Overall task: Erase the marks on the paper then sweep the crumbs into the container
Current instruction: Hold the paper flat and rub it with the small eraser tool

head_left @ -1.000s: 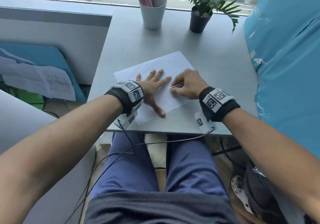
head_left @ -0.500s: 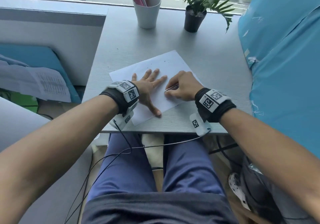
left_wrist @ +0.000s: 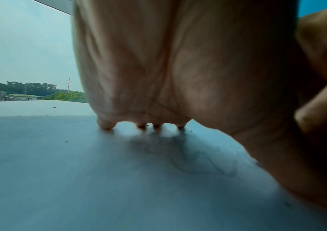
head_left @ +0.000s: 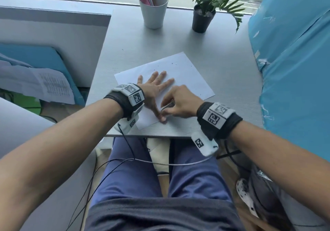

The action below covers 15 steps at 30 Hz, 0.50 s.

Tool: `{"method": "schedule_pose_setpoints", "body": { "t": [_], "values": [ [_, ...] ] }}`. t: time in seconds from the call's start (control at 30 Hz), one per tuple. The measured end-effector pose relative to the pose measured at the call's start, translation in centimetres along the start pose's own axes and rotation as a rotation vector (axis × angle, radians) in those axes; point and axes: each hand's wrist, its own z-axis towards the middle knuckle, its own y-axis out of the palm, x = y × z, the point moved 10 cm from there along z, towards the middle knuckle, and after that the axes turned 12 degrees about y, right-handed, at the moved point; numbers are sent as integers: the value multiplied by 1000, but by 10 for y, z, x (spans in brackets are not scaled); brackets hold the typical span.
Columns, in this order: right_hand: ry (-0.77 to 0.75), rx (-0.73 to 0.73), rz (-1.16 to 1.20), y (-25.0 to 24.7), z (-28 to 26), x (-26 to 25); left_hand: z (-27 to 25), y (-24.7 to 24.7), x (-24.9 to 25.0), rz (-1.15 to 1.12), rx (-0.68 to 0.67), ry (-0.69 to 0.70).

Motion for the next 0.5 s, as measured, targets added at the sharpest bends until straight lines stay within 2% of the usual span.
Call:
{"method": "schedule_pose_setpoints", "body": {
  "t": [0.03,0.13,0.2,0.27,0.3,0.33,0.43,0.5],
  "values": [
    [40,28,8,-10,6,9,-1,0,0,-8,1,-1],
    [196,249,70,-52,21,44,-4,-2,2,-20,13,-6],
    [143,203,43,-37,15,31,-4,-2,3,-14,10,-10],
    [15,35,-5,-5,0,2,-2,-2,4,5,6,-6],
    [9,9,-15,-4,0,1,-3,-2,3,4,5,-6],
    [54,43,-10,-15,8,9,-3,-2,3,-8,5,-6],
    [200,272,51,-56,24,41,-5,-2,4,-39,12,-9],
    [139,226,13,-39,19,26,-5,-3,4,-34,18,-13]
  ]
}}
